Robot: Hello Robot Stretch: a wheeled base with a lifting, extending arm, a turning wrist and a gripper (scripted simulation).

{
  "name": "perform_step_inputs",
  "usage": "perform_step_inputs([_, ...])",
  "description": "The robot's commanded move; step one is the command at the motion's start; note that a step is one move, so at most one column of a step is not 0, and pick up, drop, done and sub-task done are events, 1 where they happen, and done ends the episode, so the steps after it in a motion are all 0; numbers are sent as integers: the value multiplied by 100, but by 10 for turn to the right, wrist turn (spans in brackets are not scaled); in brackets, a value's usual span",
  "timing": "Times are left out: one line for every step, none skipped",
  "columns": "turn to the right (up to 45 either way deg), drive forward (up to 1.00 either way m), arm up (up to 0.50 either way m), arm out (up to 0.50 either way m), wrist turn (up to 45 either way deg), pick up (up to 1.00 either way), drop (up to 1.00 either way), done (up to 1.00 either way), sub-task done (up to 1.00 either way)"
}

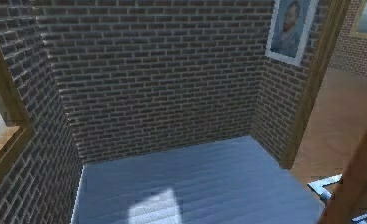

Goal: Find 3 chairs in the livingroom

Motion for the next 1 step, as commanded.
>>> perform_step_inputs([0,45,0,0,0,0,0,0,0])
